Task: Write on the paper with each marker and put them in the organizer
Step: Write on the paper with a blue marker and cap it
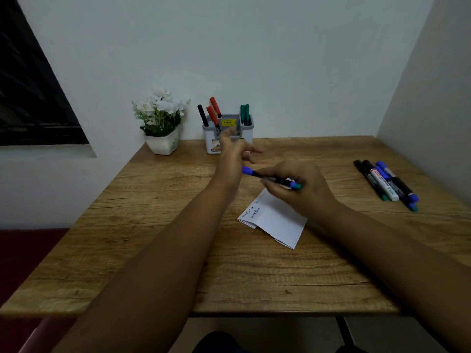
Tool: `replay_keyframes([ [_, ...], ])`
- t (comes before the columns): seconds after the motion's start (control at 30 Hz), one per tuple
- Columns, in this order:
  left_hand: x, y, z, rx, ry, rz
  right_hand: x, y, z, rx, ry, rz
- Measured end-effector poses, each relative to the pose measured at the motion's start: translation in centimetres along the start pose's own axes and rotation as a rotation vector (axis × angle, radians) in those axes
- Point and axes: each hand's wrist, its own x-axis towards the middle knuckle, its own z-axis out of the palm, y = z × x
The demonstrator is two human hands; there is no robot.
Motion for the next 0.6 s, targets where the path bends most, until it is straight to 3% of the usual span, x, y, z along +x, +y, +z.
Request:
replay_keyframes([
  [0.1,0.4,0.2,0.0,-0.241,0.182,-0.031,0.0,-0.3,0.7,-0.128,-0.043,-0.164],
  [0.27,0.9,0.4,0.1,-0.323,0.228,-0.041,-0.1,-0.3,1.3,-0.253,-0.023,-0.263],
  [0.47,1.0,0.6,-0.4,-0.265,0.219,0.079,0.4,-1.2,1.4,0.07,0.0,-0.038],
  [0.53,1.1,0.5,-1.1,-0.216,0.26,0.102,0.7,-1.4,1.4,0.192,-0.087,0.065],
  [0.6,1.3,0.5,-2.1,-0.179,0.3,0.132,1.1,-1.7,1.5,0.497,-0.283,0.26],
])
